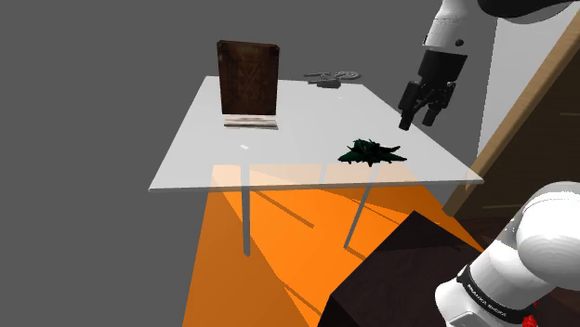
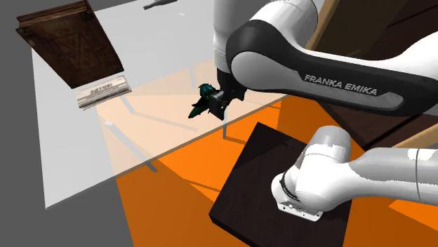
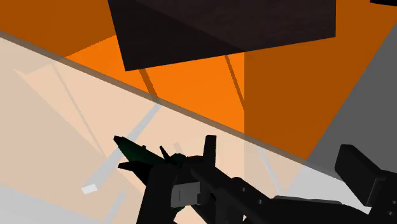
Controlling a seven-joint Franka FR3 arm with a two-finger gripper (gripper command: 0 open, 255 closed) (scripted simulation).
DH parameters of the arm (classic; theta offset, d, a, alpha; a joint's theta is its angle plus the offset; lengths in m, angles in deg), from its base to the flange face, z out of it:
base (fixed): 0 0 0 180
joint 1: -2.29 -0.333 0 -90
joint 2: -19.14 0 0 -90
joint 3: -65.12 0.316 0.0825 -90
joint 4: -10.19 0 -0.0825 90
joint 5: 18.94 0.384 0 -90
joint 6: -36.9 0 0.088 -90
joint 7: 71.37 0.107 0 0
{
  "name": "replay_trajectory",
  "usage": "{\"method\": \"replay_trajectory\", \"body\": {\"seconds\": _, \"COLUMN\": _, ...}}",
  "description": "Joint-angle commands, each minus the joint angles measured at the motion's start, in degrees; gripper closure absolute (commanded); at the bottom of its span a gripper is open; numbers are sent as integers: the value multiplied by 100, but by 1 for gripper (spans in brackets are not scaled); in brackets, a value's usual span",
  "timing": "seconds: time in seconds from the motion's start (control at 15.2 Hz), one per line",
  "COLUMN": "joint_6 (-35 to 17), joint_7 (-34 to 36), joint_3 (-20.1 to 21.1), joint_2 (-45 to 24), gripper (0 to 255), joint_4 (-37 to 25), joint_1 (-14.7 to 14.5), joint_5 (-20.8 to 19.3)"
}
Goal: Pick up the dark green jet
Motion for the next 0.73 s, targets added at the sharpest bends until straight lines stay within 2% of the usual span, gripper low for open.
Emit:
{"method": "replay_trajectory", "body": {"seconds": 0.0, "joint_6": 0, "joint_7": 0, "joint_3": 0, "joint_2": 0, "gripper": 0, "joint_4": 0, "joint_1": 0, "joint_5": 0}}
{"method": "replay_trajectory", "body": {"seconds": 0.66, "joint_6": -1542, "joint_7": 536, "joint_3": -265, "joint_2": -1781, "gripper": 0, "joint_4": -271, "joint_1": 533, "joint_5": -276}}
